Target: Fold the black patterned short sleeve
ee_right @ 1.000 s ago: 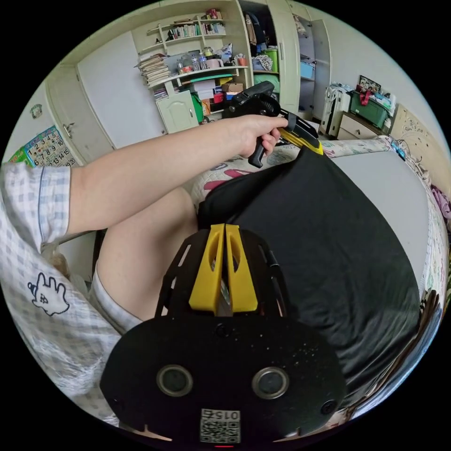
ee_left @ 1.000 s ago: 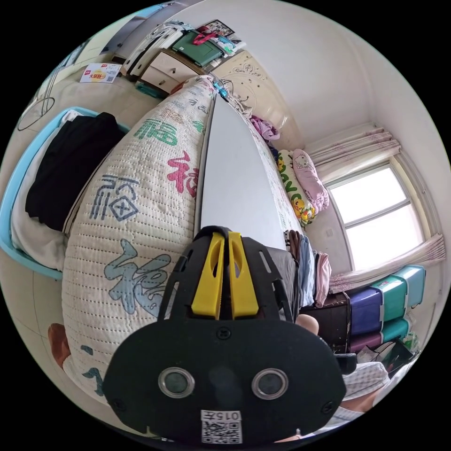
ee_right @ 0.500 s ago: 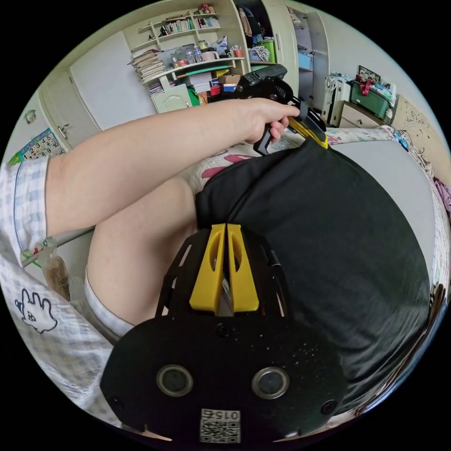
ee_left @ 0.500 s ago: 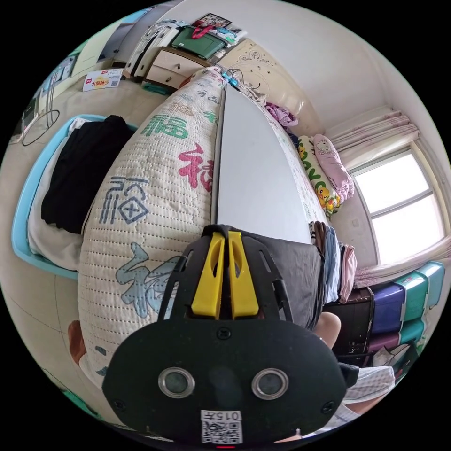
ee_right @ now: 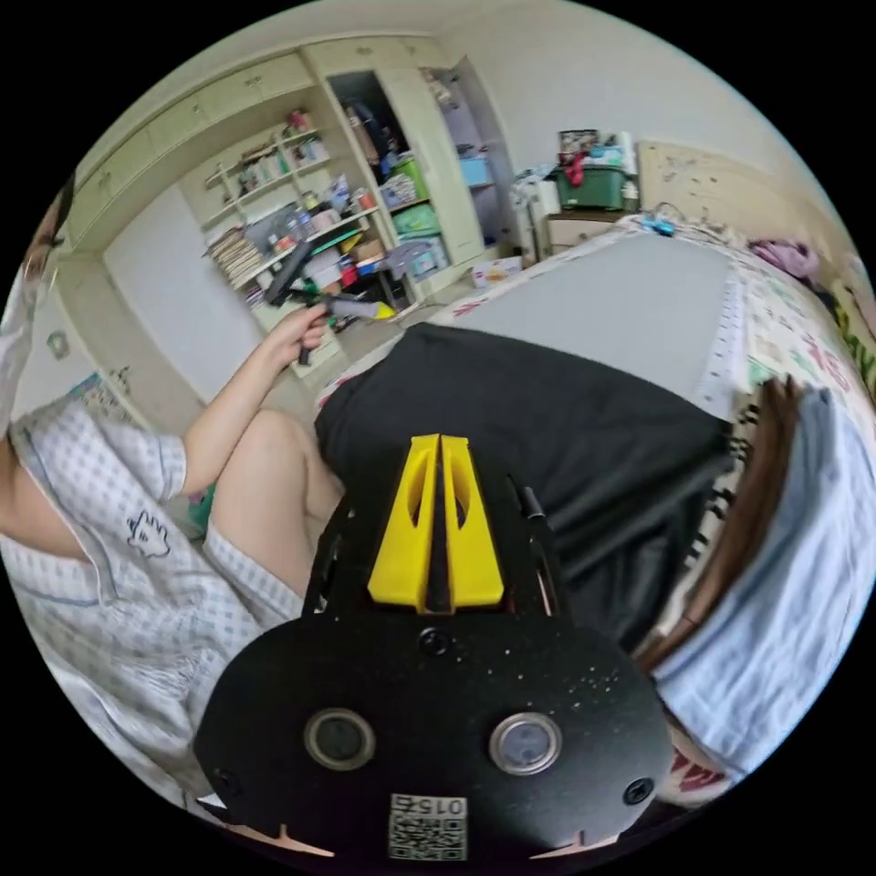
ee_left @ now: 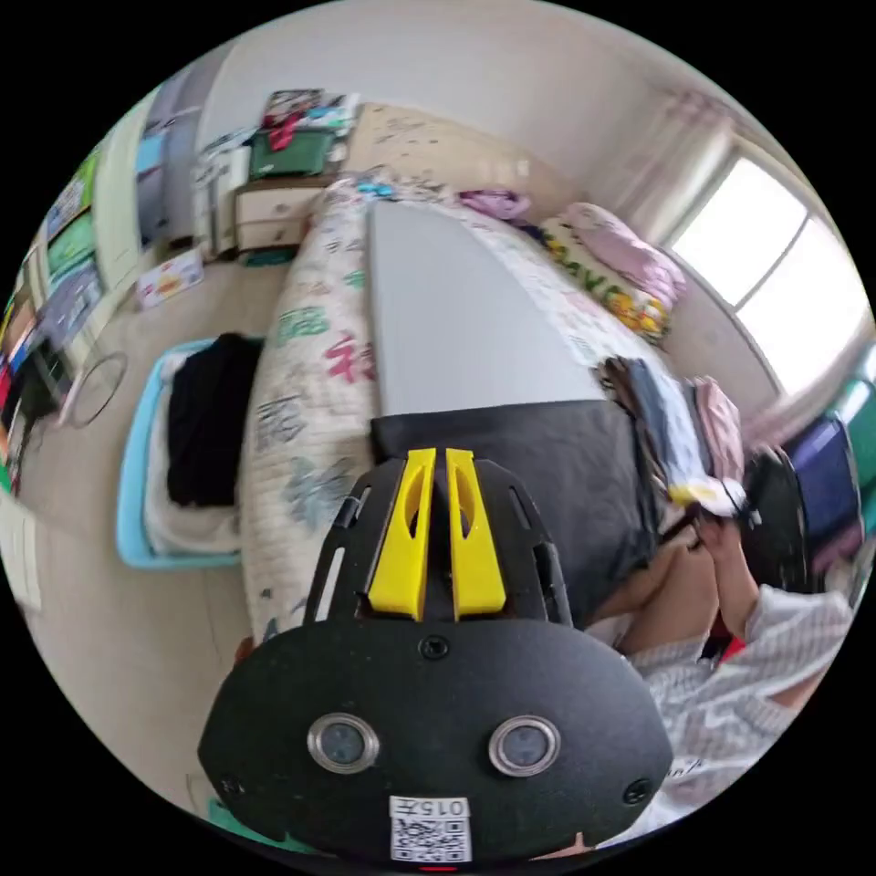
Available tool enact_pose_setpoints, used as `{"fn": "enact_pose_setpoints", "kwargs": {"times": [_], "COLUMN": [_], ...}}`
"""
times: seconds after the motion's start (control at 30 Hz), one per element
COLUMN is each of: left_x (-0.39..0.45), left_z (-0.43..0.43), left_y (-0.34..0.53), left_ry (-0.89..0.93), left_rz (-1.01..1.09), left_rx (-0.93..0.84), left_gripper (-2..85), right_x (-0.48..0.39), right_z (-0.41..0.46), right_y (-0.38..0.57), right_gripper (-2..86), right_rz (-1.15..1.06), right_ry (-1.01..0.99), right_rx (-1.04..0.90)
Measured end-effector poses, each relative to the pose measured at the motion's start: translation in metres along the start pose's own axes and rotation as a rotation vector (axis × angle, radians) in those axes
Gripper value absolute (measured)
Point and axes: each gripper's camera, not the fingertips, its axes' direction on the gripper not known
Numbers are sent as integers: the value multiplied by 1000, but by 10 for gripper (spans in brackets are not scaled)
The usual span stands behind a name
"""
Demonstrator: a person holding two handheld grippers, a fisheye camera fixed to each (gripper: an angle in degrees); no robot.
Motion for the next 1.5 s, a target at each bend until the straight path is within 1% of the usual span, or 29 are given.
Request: {"fn": "enact_pose_setpoints", "kwargs": {"times": [0.03, 0.07, 0.1, 0.13, 0.17, 0.23, 0.3, 0.33, 0.4, 0.47, 0.6, 0.67, 0.77, 0.83, 0.9, 0.97, 1.03, 1.07, 1.2, 1.3, 1.4, 1.5], "left_x": [35, 54, 95, 137, 158, 236, 281, 302, 320, 329, 329, 325, 327, 336, 340, 340, 335, 334, 326, 323, 315, 301], "left_z": [7, 13, 28, 48, 59, 111, 148, 168, 193, 212, 240, 245, 254, 252, 249, 251, 264, 267, 280, 282, 273, 270], "left_y": [7, 10, 15, 22, 26, 54, 83, 102, 124, 141, 177, 192, 213, 233, 248, 262, 277, 281, 304, 319, 328, 329], "left_ry": [112, 171, 274, 364, 411, 568, 619, 617, 616, 620, 536, 527, 521, 516, 494, 426, 315, 304, 253, 275, 366, 442], "left_rz": [135, 207, 346, 471, 530, 742, 870, 920, 955, 968, 991, 987, 989, 1048, 1093, 1109, 1114, 1117, 1121, 1153, 1180, 1165], "left_rx": [19, 21, 9, -24, -45, -190, -312, -351, -396, -433, -446, -425, -447, -479, -459, -415, -395, -397, -342, -344, -311, -270], "left_gripper": [24, 27, 39, 50, 56, 82, 104, 108, 111, 109, 85, 80, 87, 99, 100, 99, 90, 86, 29, 5, -2, -5], "right_x": [29, 57, 78, 87, 105, 128, 145, 154, 168, 182, 187, 185, 182, 180, 176, 171, 167, 164, 160, 156, 147, 138], "right_z": [-24, -45, -64, -71, -83, -91, -93, -92, -91, -91, -97, -104, -111, -115, -121, -127, -133, -136, -144, -151, -162, -169], "right_y": [-10, -21, -30, -35, -43, -55, -65, -68, -72, -85, -108, -121, -131, -137, -144, -149, -153, -155, -161, -164, -166, -167], "right_gripper": [5, 9, 14, 17, 27, 43, 61, 70, 80, 86, 87, 85, 63, 47, 31, 23, 18, 16, 11, 8, 6, 8], "right_rz": [126, 250, 310, 329, 369, 424, 442, 455, 497, 524, 504, 467, 458, 471, 475, 474, 471, 471, 494, 514, 511, 493], "right_ry": [71, 128, 165, 178, 199, 212, 203, 191, 123, 9, 58, 34, -6, -20, -20, -10, -6, -6, -31, -33, -1, 35], "right_rx": [19, 29, 56, 72, 95, 95, 90, 91, 97, 82, -25, -82, -106, -101, -95, -89, -80, -73, -52, -35, -1, 24]}}
